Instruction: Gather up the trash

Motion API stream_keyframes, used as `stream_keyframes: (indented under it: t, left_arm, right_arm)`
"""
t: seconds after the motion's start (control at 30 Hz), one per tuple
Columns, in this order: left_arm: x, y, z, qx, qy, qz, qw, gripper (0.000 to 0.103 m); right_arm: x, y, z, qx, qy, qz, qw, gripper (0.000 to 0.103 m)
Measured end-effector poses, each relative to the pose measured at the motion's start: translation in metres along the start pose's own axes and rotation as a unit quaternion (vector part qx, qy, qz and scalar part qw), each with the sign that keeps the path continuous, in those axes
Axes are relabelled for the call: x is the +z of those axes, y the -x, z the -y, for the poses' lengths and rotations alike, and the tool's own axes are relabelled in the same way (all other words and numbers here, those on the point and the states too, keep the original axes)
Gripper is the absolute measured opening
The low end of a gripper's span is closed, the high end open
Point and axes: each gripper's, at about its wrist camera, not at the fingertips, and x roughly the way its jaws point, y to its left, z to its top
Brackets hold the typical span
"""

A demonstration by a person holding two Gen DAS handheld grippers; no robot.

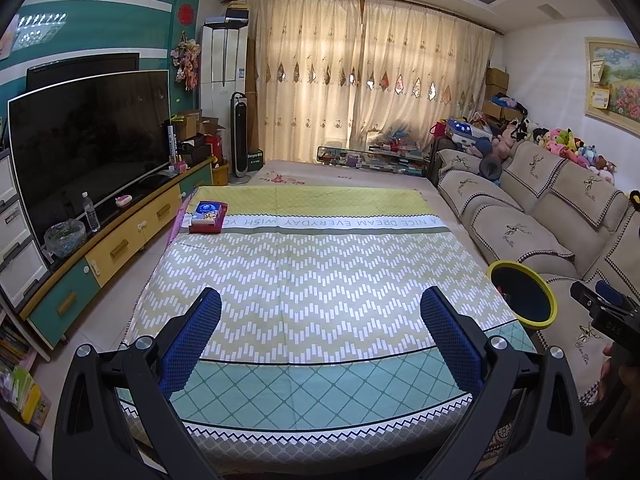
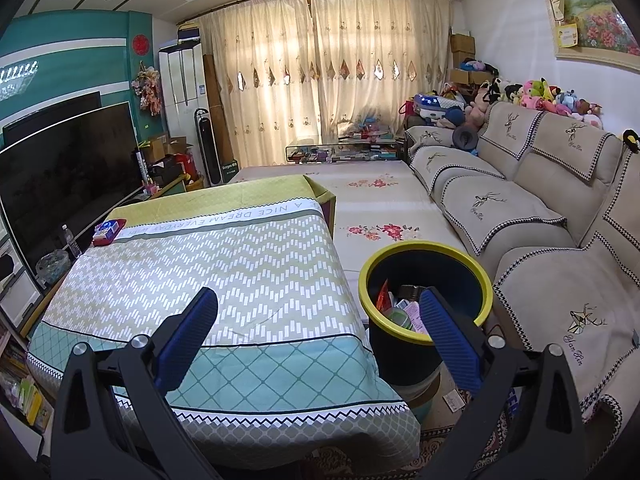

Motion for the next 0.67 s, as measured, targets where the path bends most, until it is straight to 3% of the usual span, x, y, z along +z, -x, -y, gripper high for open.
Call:
stream_keyframes:
  t: [0.2, 0.47, 0.67]
  left_arm:
    - [0.001, -0.004, -0.001, 0.001, 0.001, -0.005, 1.0000, 0.098]
    - [0.002, -0.020, -0.005, -0.028, 0.007, -0.017, 0.9994, 0.098]
    - [0.014, -0.091, -0.035, -0.014, 0.029, -0.047, 0.9984, 0.098]
  right_arm:
    - [0.001, -0.003, 0.000, 0.001, 0.001, -0.005, 1.000, 0.096]
    - [0.003, -0.011, -0.003, 0.019, -0.001, -0.012, 1.000, 0.096]
    - [0.022, -0.062, -0.013, 0.028, -0.003, -0.047, 0.999, 0.096]
